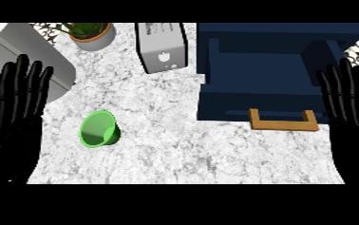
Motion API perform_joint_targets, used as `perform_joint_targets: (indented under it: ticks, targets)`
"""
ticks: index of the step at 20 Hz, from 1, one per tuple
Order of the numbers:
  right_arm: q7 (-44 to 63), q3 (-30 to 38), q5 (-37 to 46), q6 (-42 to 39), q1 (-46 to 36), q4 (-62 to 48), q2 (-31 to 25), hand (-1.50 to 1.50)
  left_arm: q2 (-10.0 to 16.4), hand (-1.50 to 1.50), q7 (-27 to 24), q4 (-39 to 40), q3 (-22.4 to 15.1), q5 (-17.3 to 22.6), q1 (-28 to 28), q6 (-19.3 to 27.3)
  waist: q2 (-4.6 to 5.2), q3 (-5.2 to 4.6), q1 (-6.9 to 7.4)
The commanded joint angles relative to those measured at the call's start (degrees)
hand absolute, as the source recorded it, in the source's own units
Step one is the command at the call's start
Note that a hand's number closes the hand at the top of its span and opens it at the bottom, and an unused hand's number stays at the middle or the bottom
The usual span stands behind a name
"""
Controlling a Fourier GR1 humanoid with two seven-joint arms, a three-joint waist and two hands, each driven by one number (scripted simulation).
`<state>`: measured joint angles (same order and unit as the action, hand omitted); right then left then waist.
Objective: Pick up the cup, place it into the drawer and close the drawer
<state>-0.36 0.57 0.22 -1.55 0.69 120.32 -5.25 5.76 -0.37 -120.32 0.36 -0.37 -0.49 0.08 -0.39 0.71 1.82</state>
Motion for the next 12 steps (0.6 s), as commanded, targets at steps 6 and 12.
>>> perform_joint_targets:
  ticks: [6, 12]
  targets:
    - [0.64, 0.8, 0.91, 2.2, -2.37, 0.36, 1.02, -1.5, 7.11, -1.5, -1.13, -4.11, -4.83, 19.54, 6.63, -21.32, 0.17, -0.85, -1.29]
    - [-0.12, 0.14, 1.25, -3.22, 1.66, -2.39, -2.69, -1.5, 9.98, -1.5, 2.53, 4.0, 2.66, 35.88, 12.05, -27.42, 0.38, -0.74, -1.7]
